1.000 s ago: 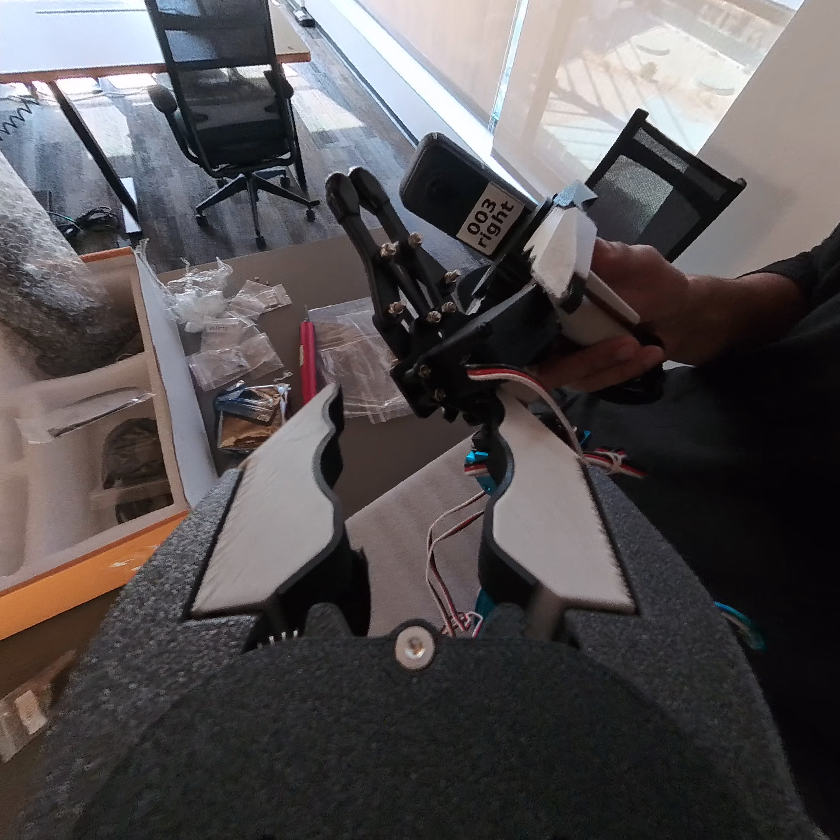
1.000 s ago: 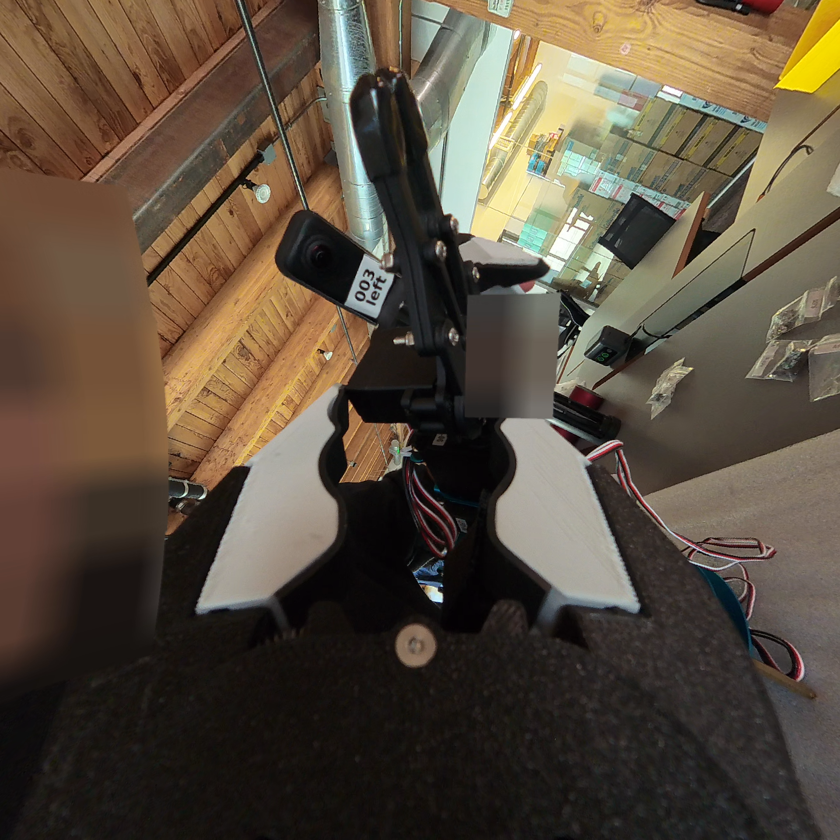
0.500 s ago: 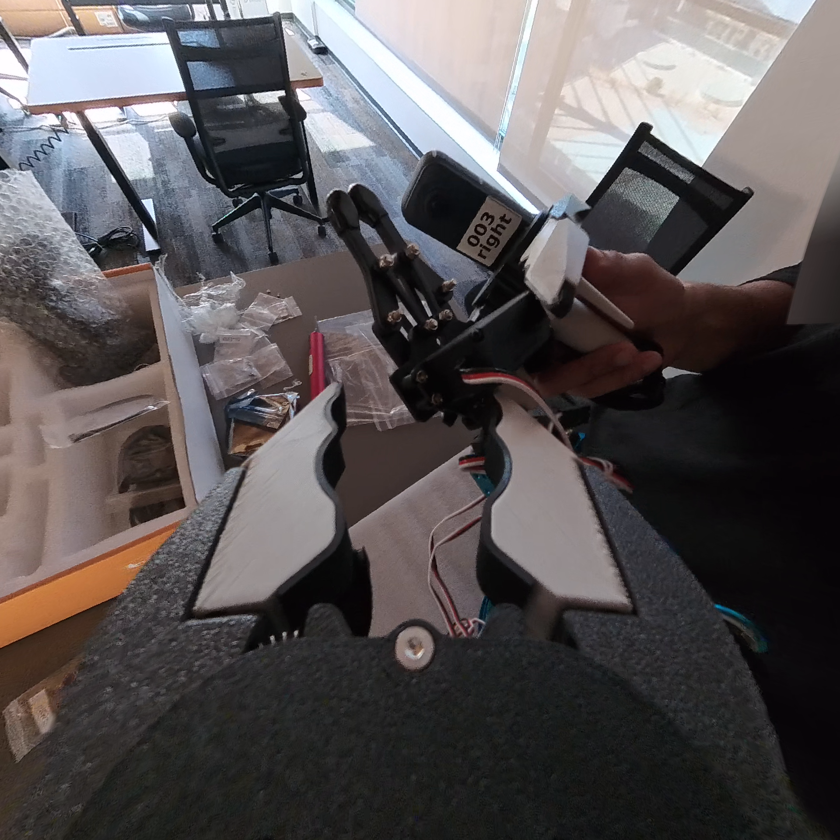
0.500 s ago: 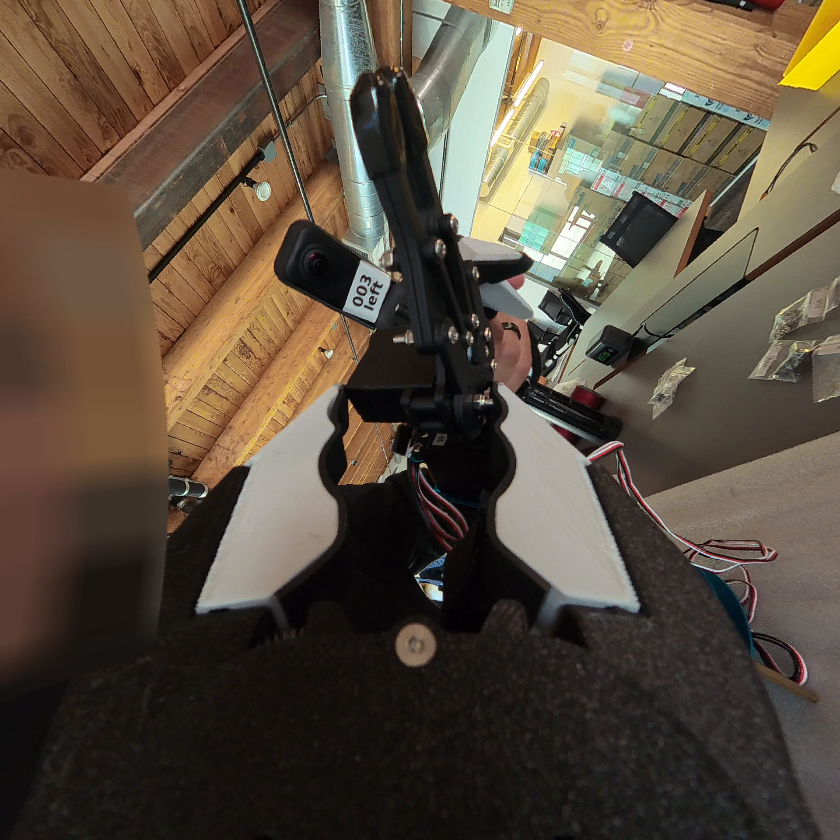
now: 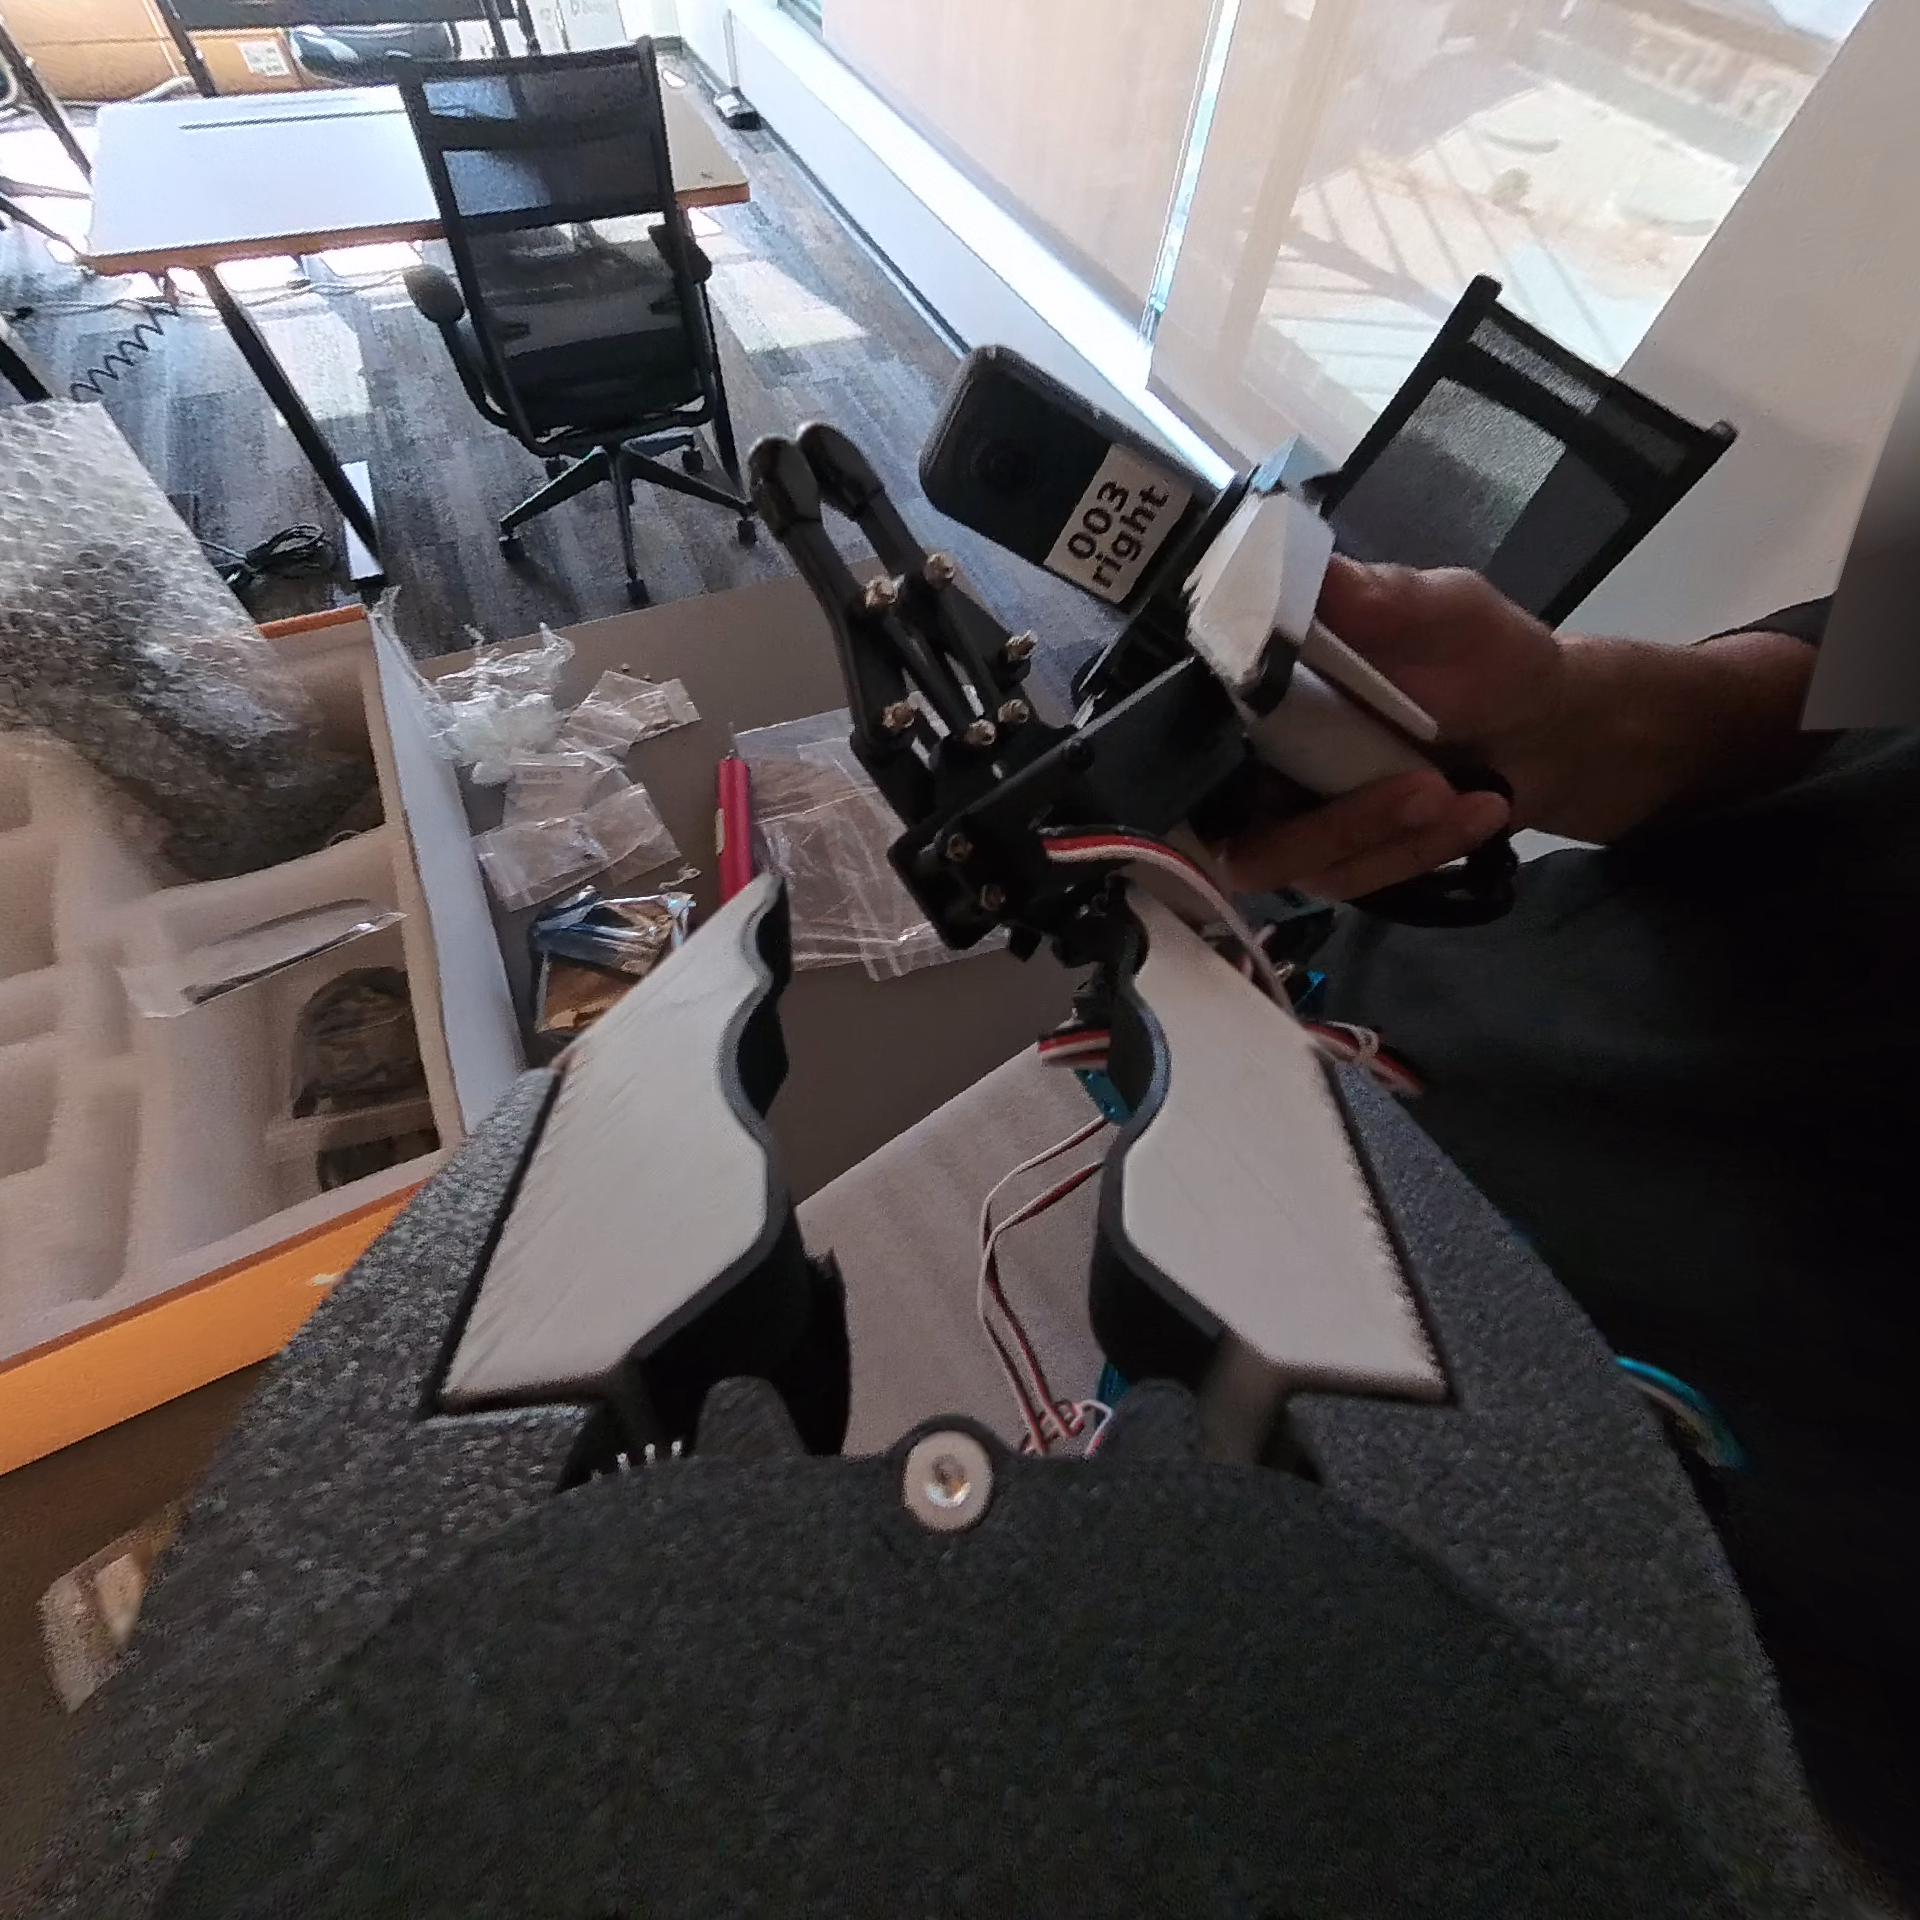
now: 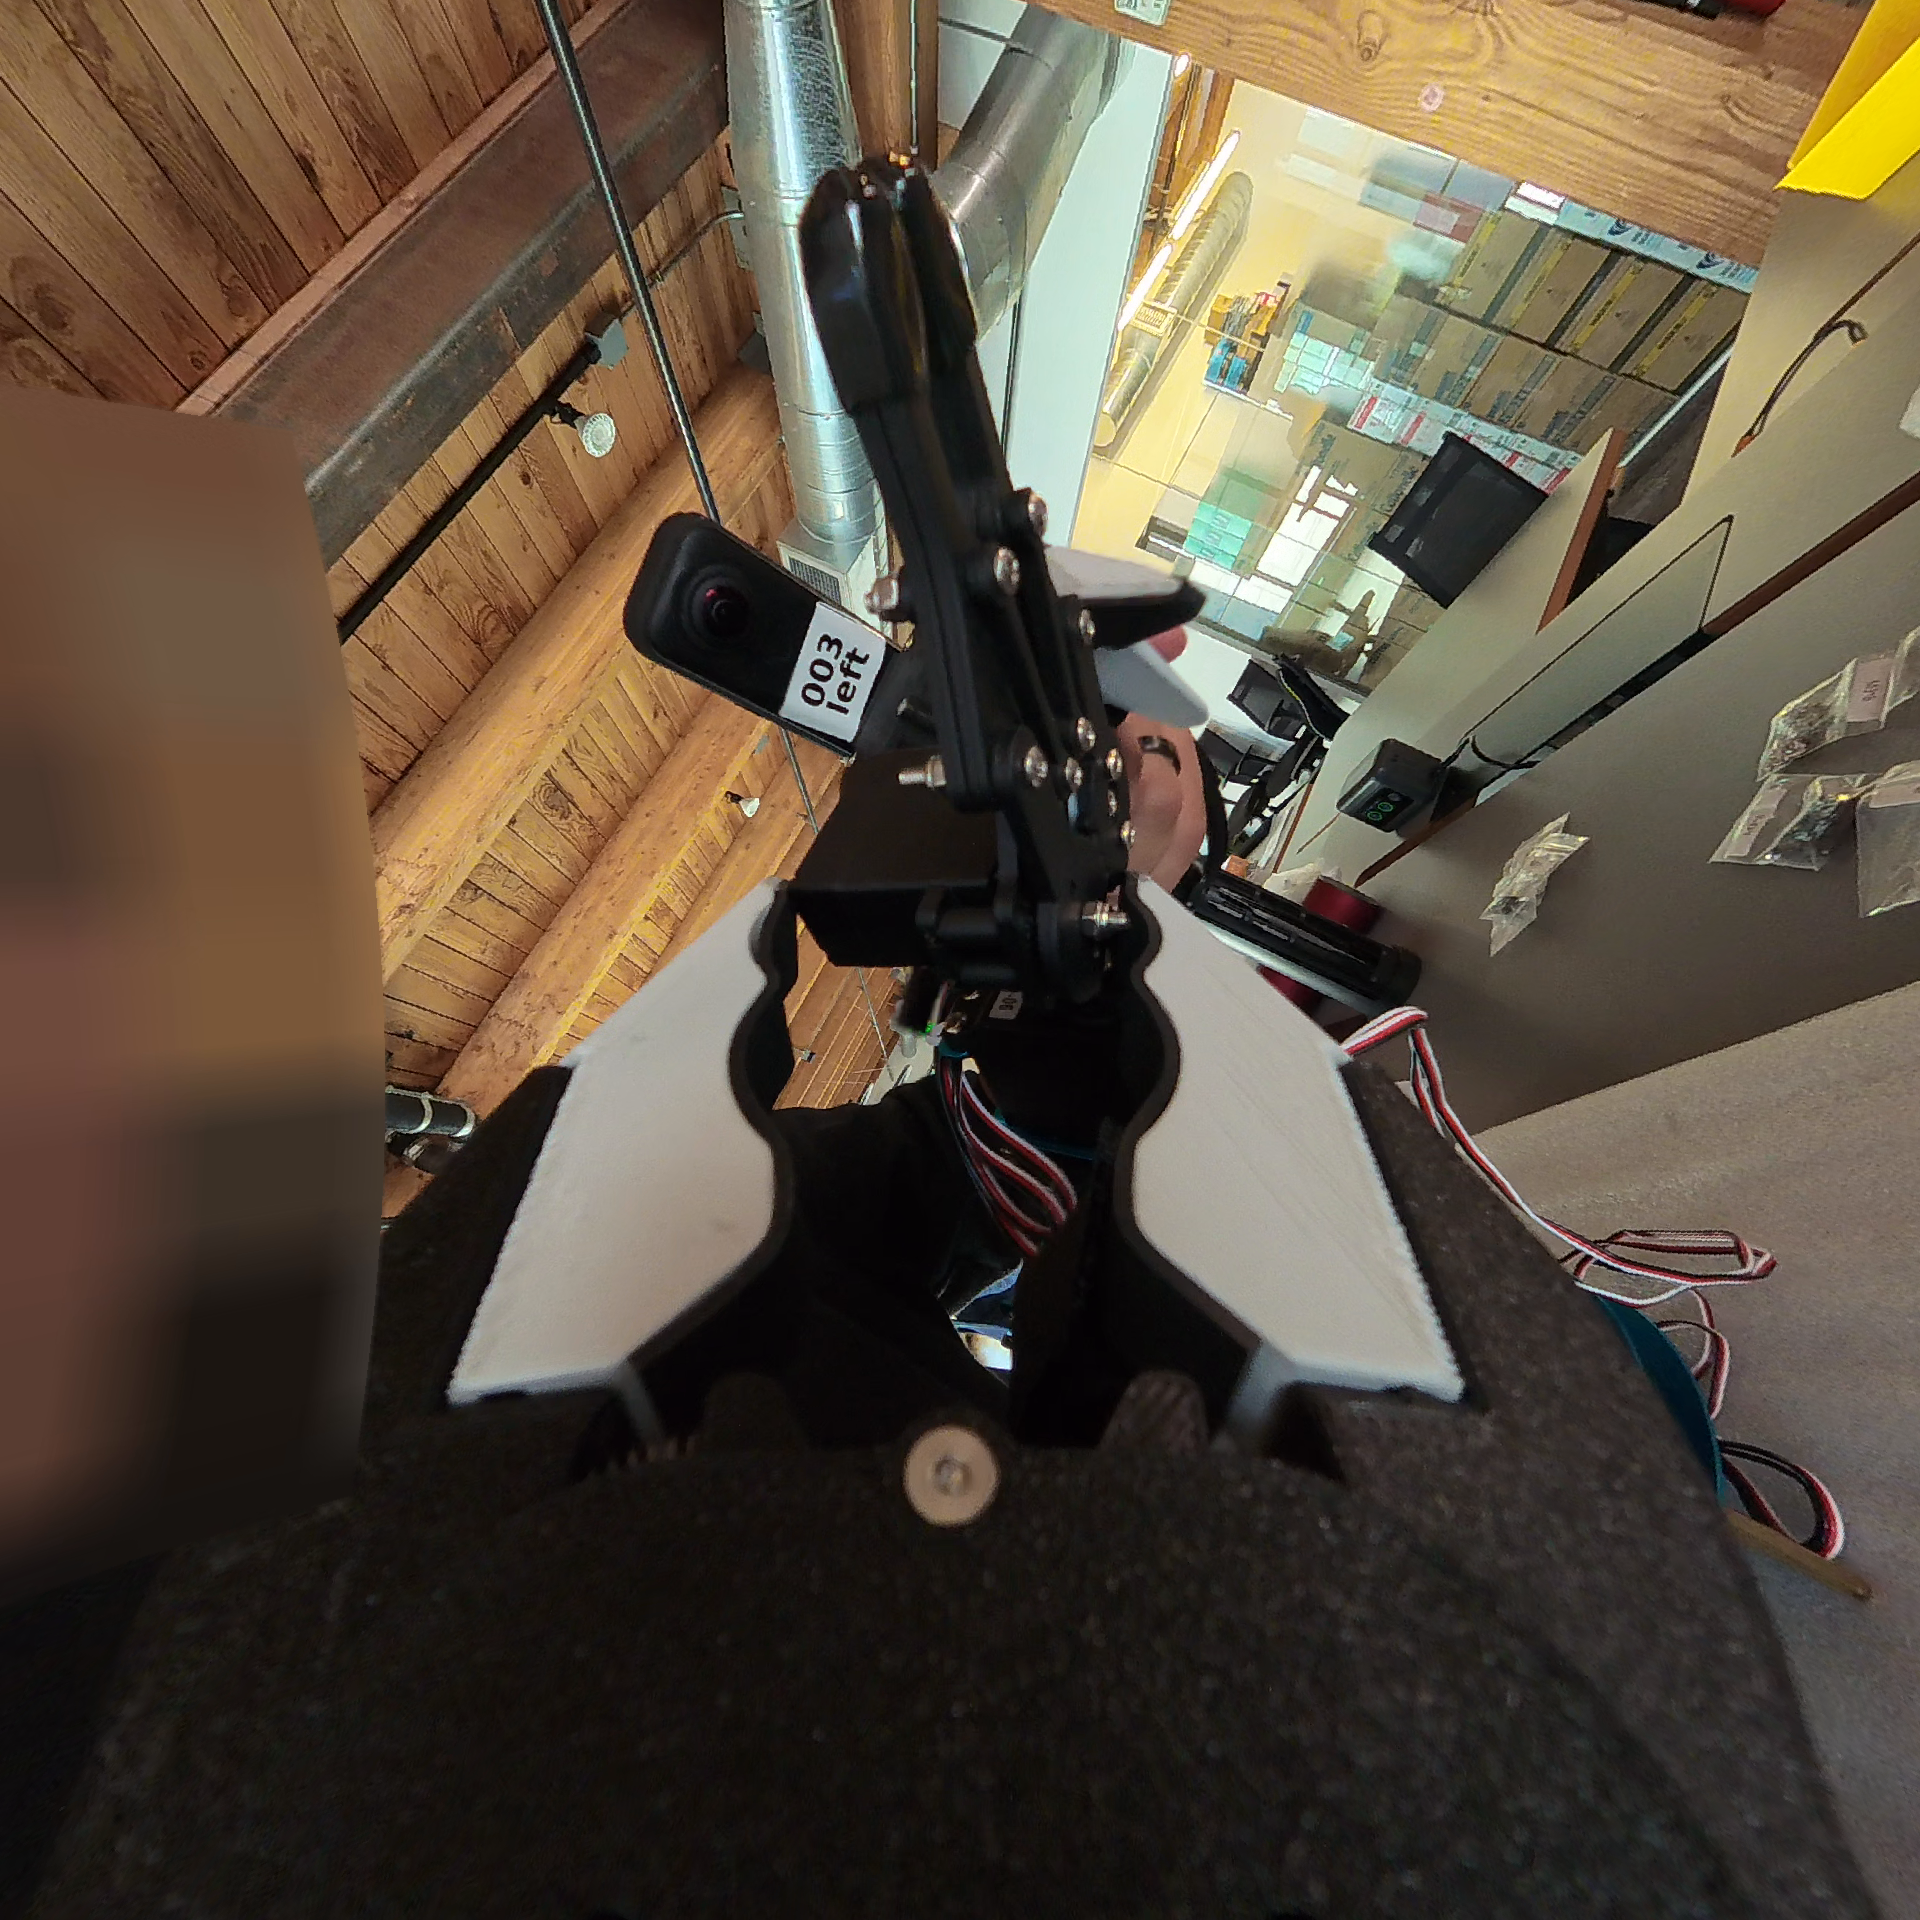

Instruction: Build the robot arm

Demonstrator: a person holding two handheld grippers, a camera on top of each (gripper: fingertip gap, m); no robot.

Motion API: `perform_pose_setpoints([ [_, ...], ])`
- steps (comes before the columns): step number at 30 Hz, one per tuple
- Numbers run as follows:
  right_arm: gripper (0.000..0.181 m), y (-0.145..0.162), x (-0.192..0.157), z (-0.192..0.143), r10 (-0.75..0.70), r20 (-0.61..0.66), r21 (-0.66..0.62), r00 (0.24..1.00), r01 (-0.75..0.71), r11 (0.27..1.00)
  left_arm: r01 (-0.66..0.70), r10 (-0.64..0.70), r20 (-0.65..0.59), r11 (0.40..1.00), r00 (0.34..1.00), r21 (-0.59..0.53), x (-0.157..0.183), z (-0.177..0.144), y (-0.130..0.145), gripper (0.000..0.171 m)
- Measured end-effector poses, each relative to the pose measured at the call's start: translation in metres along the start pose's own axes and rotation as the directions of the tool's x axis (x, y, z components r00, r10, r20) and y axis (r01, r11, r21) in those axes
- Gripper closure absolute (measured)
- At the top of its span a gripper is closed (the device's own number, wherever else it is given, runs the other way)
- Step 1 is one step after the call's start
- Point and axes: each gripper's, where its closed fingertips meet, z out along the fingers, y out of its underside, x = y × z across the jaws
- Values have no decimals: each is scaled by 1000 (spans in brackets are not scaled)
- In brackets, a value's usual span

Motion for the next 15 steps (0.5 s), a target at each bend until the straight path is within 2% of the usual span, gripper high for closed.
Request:
perform_pose_setpoints([
  [6, 120, 1, -1, 1, -11, -9, -6, 1000, 11, 1000, 24, -24, -17, 1000, 1000, -5, 2, 9, 2, 110],
  [15, 120, 1, 0, 3, -4, -1, -15, 1000, 4, 1000, -2, 3, 19, 1000, 1000, -19, -3, 0, 4, 110],
])
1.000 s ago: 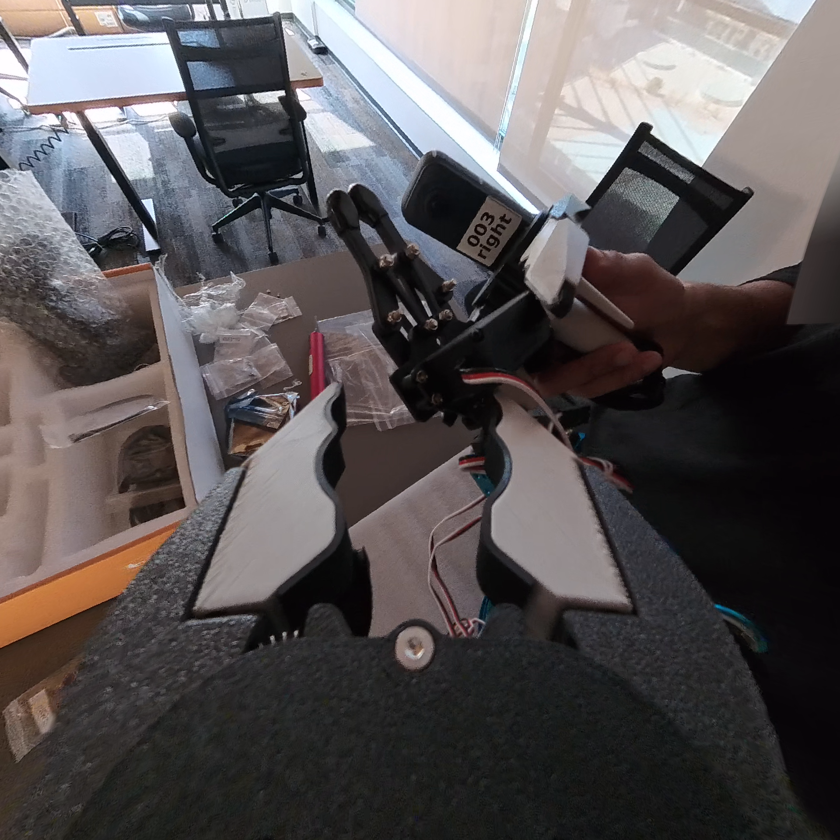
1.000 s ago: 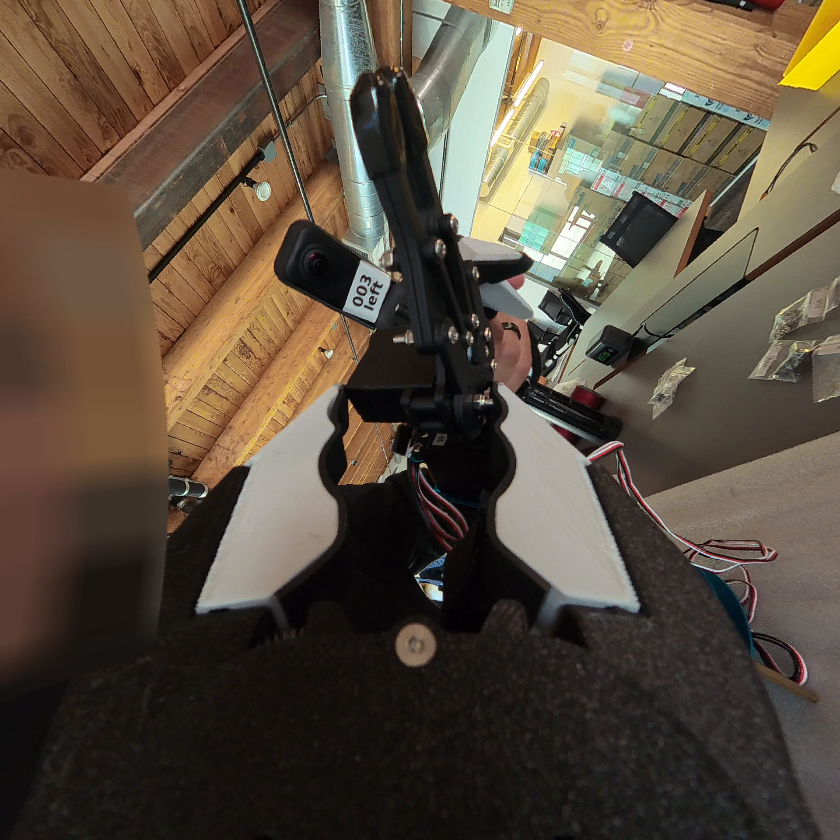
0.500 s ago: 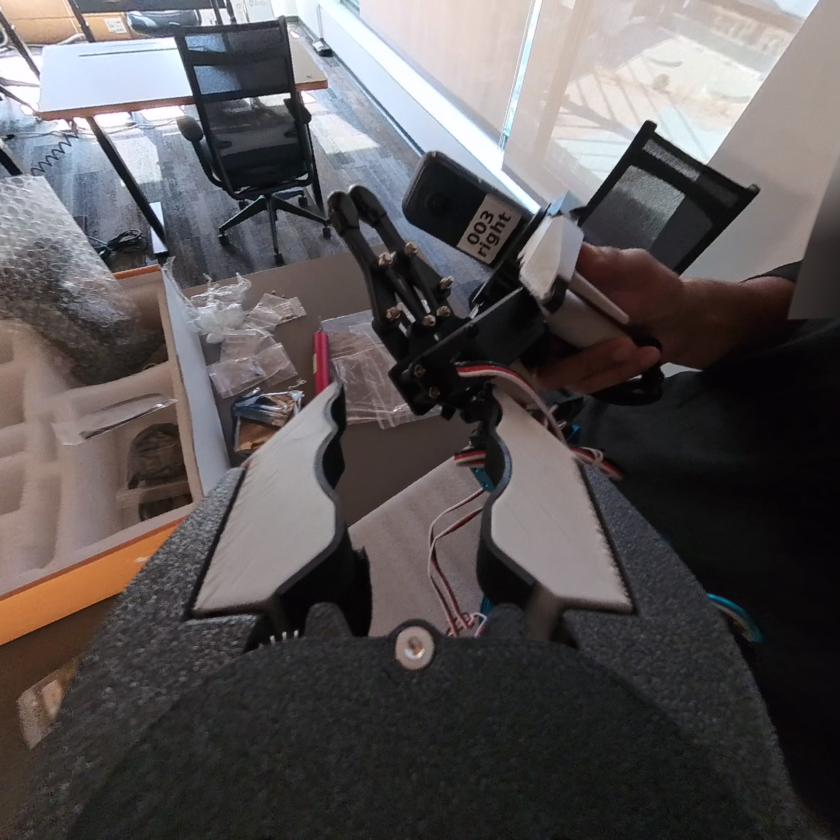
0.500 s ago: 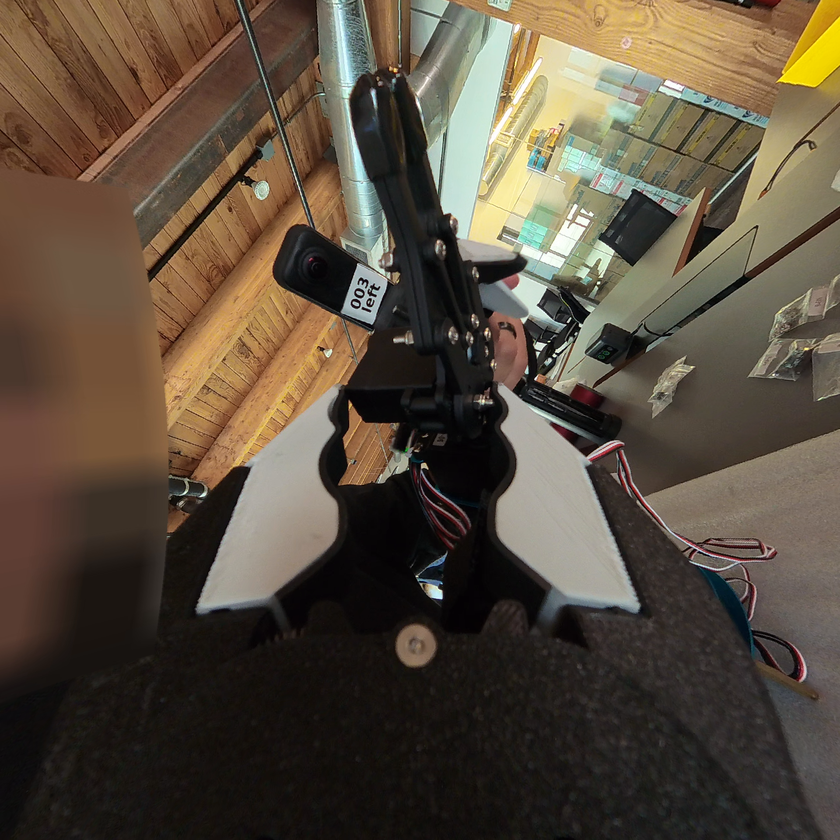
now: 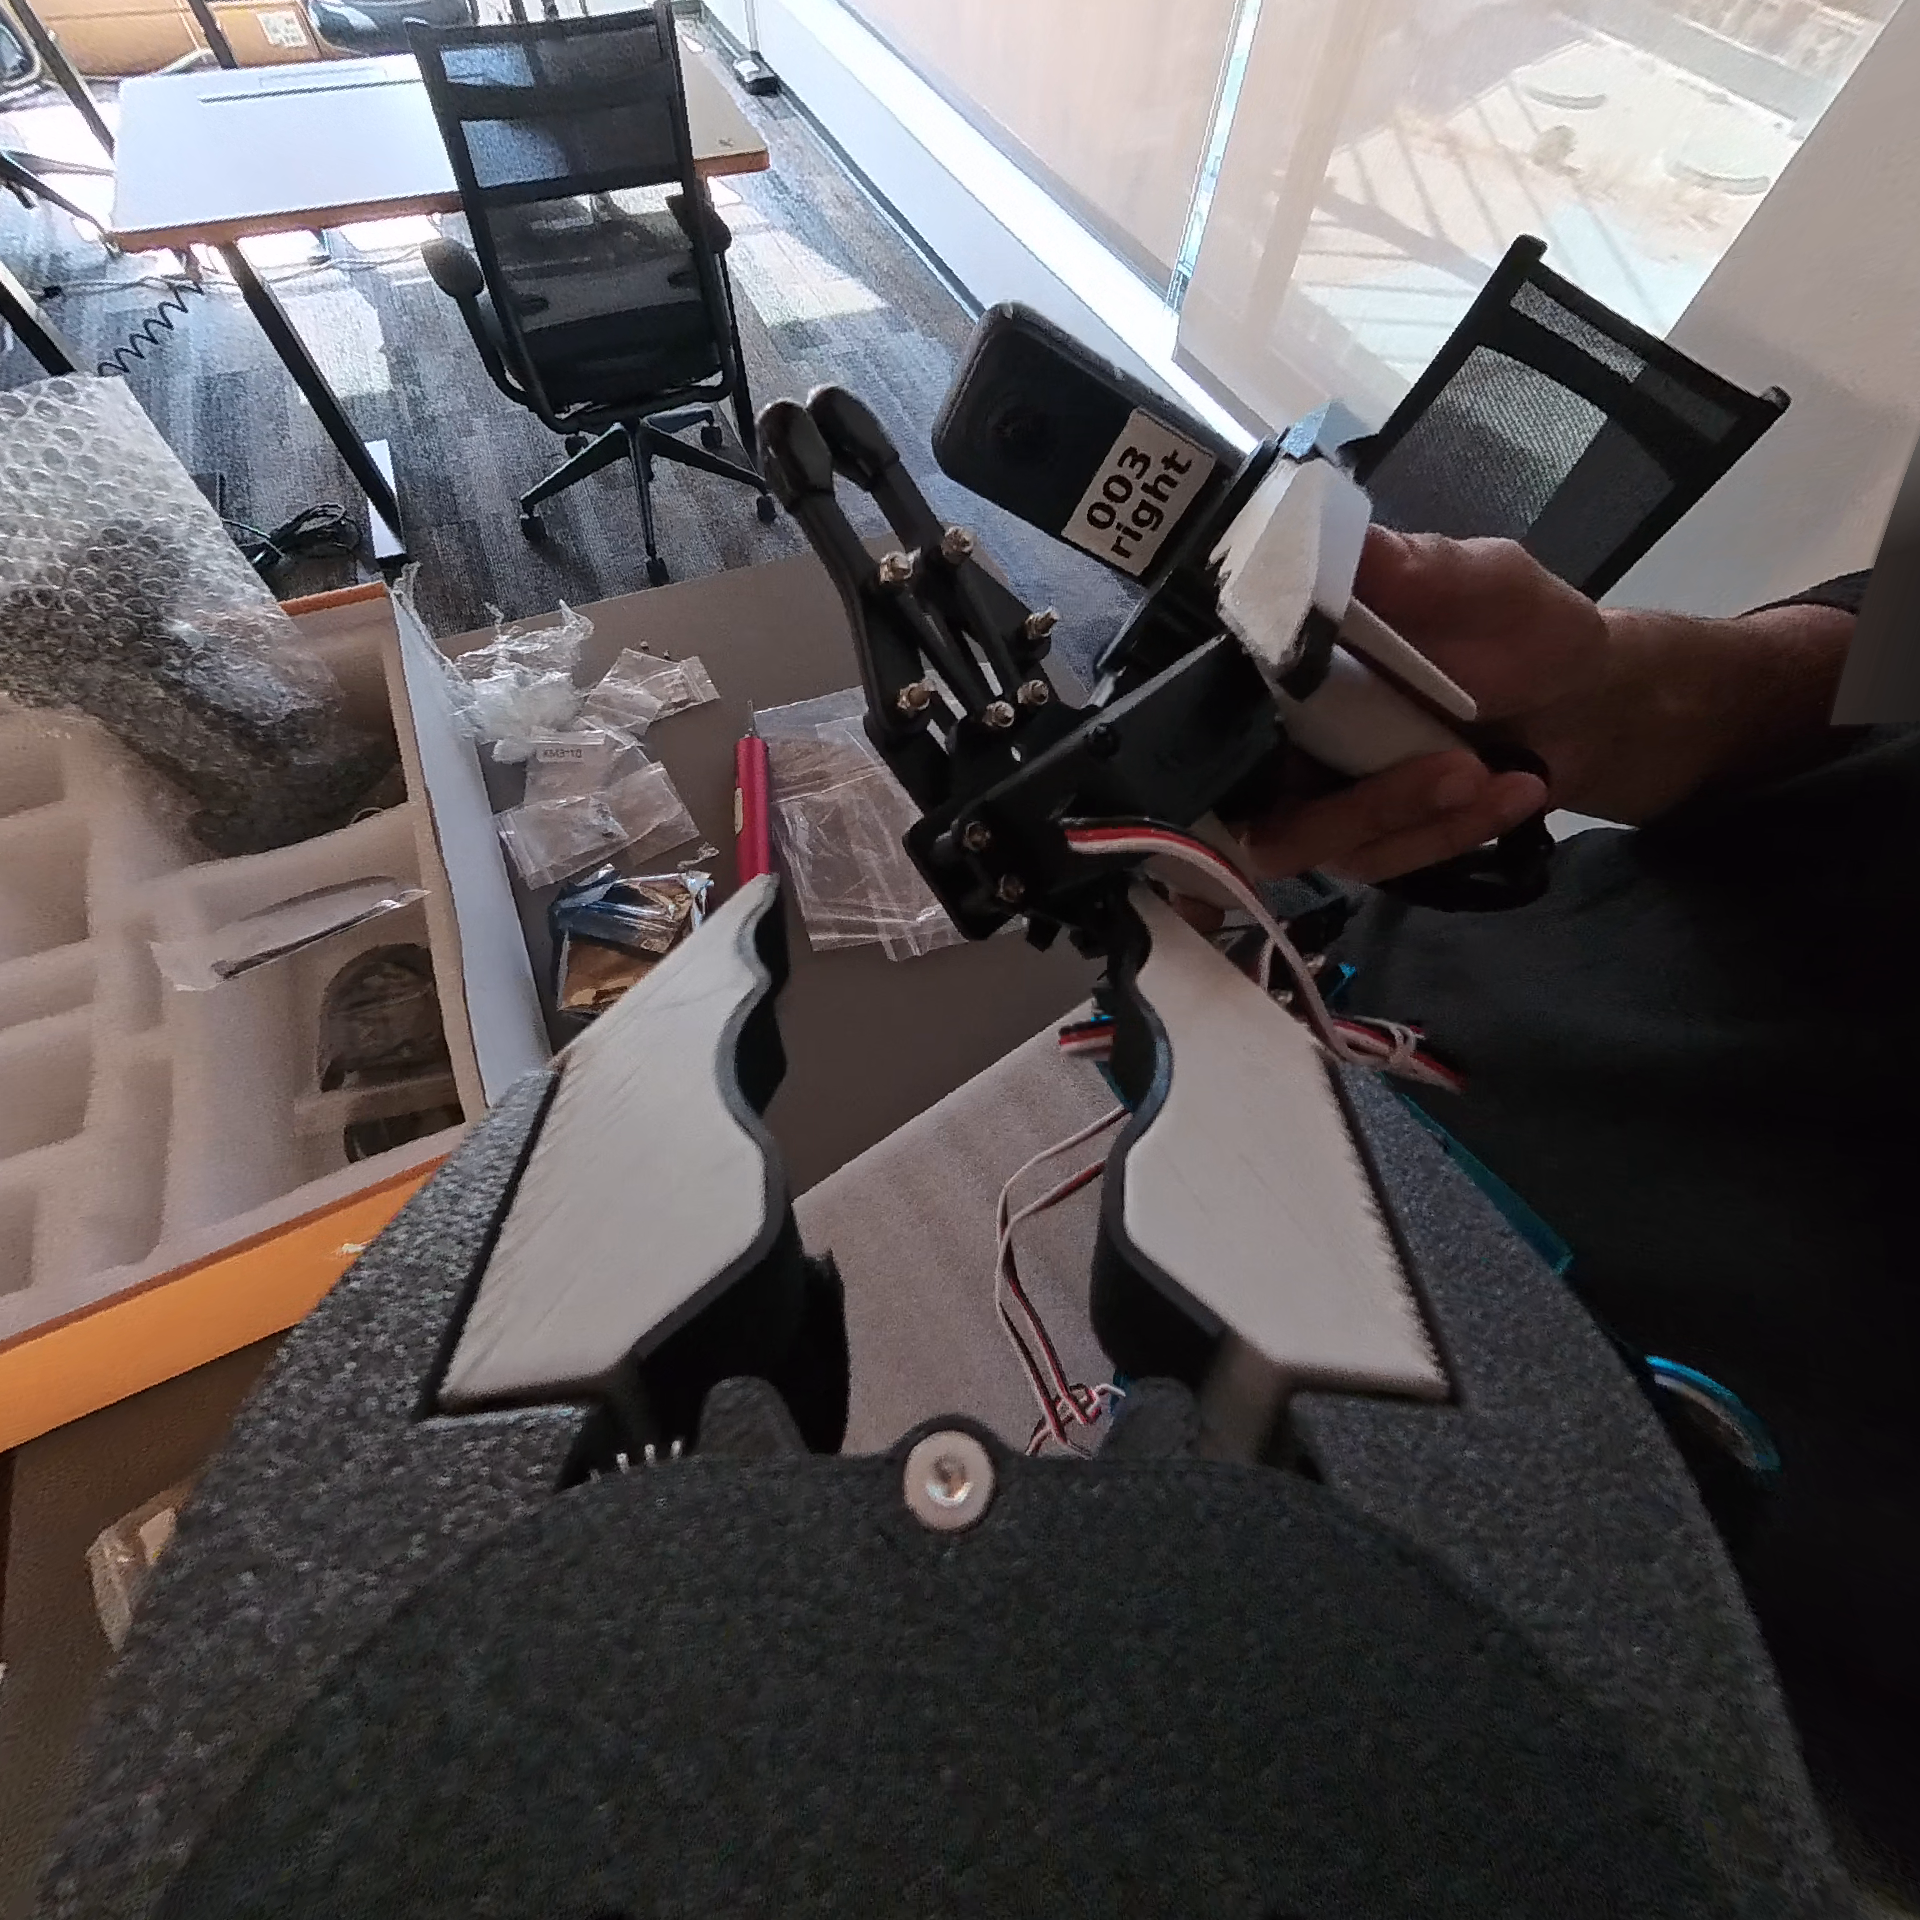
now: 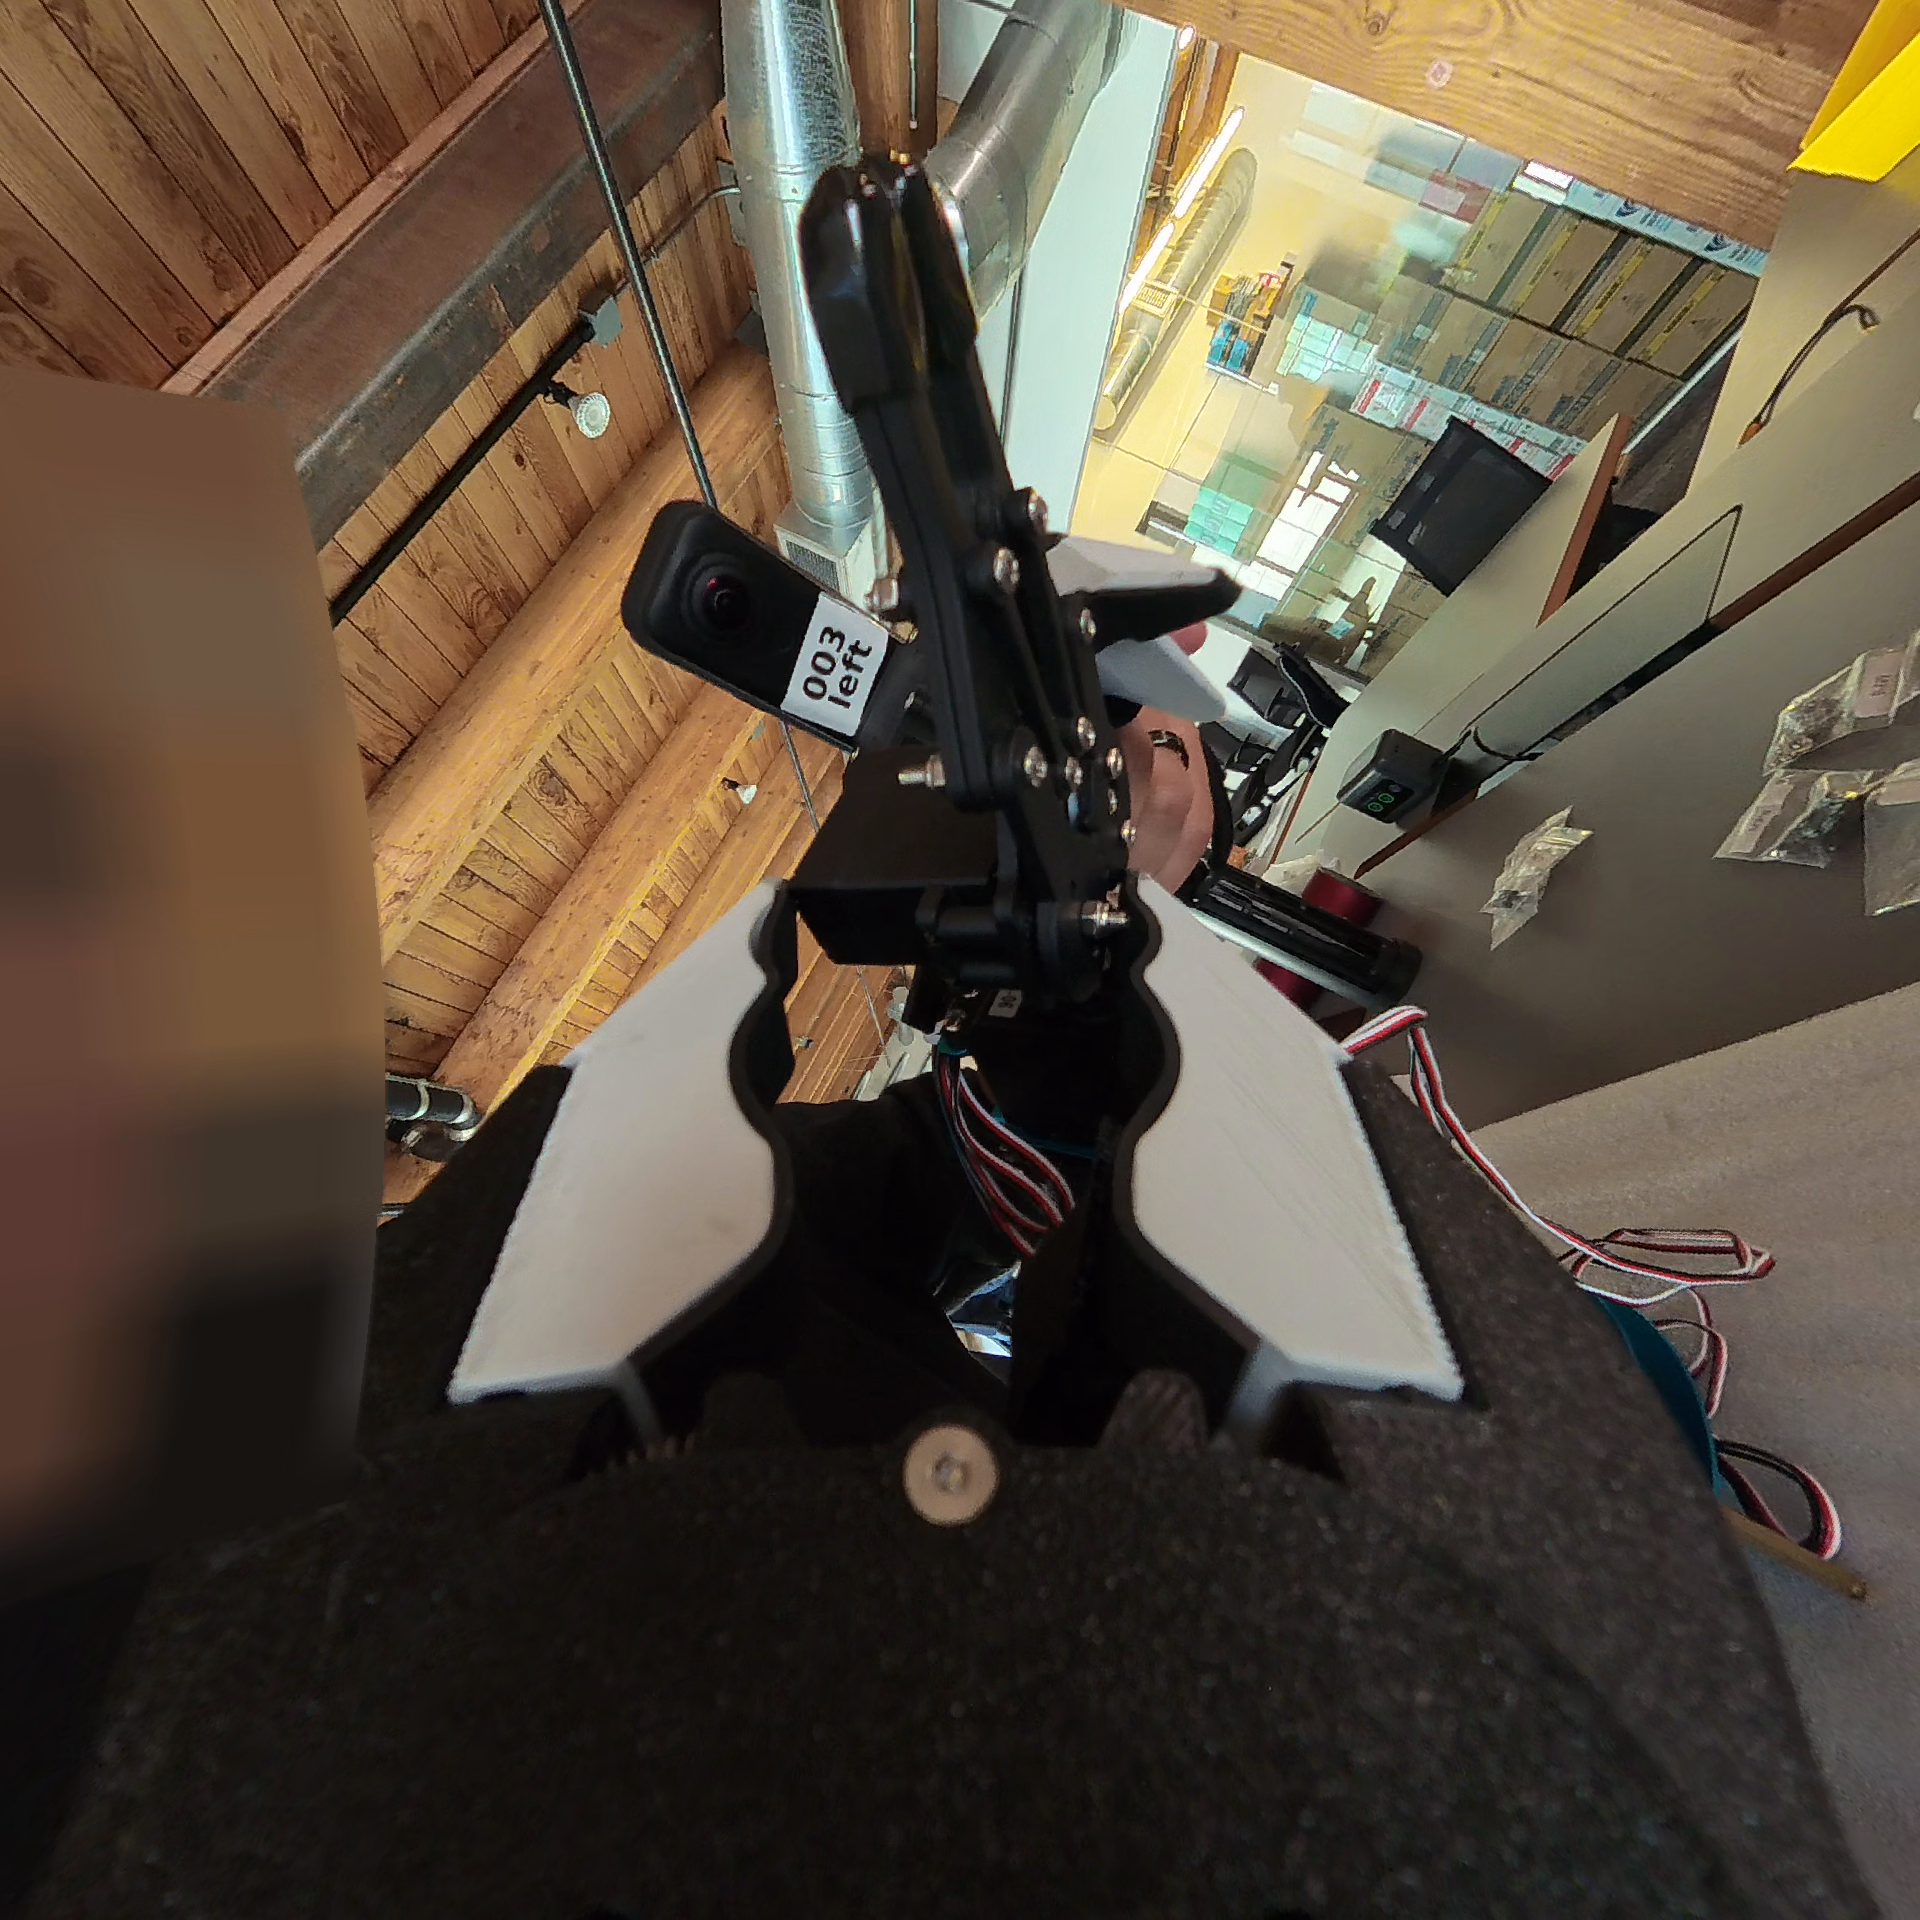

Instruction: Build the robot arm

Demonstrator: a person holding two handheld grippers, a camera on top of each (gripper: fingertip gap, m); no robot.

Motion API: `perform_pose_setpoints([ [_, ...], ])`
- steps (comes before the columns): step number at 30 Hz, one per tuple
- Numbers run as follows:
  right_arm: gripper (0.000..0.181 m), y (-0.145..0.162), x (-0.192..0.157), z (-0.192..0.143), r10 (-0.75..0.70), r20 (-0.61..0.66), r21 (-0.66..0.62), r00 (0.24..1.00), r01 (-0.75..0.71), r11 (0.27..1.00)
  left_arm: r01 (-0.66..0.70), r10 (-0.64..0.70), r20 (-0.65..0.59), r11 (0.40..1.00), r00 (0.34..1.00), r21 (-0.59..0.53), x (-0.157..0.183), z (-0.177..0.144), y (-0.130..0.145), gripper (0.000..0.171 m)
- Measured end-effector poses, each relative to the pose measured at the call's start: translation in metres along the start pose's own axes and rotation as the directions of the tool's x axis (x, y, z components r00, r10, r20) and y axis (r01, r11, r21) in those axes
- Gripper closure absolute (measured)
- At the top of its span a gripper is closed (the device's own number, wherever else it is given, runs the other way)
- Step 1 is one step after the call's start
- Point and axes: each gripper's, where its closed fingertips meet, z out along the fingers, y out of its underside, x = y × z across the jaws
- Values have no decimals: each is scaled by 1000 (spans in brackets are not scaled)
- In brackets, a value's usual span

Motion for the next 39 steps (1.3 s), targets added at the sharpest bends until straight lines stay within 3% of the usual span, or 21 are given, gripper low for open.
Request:
perform_pose_setpoints([
  [4, 120, -1, 1, -2, 10, 6, 8, 1000, -10, 1000, -19, 19, 13, 1000, 1000, 7, 0, -7, 2, 125],
  [7, 120, -1, 0, -2, 7, 6, 6, 1000, -7, 1000, 14, -5, -91, 995, 996, 94, 16, -16, -8, 145],
  [10, 120, 0, -1, -1, 4, 8, 0, 1000, -4, 1000, 54, -31, -168, 990, 985, 131, 26, -20, -10, 137],
  [15, 120, 0, 0, -1, 7, 2, 6, 1000, -7, 1000, 55, -27, -158, 983, 987, 175, 20, -34, -10, 149],
  [17, 121, 0, 0, 0, 8, 2, 8, 1000, -8, 1000, 8, 24, -175, 983, 984, 182, 27, -36, -7, 153],
  [22, 121, 1, -2, 2, 1, -8, 2, 1000, -1, 1000, -272, 288, -46, 936, 956, 224, 40, -25, -13, 165],
  [26, 120, 1, -1, 2, 4, -16, 8, 1000, -4, 1000, -377, 380, -1, 917, 925, 130, 41, -16, -10, 167],
  [33, 116, 2, -2, 2, -4, -24, 9, 1000, 5, 1000, -362, 360, -121, 932, 925, 5, 43, -12, -5, 169],
  [39, 120, -2, 2, -2, -9, -55, 25, 998, 10, 1000, -271, 274, 44, 961, 961, -52, 30, 4, -1, 171],
])
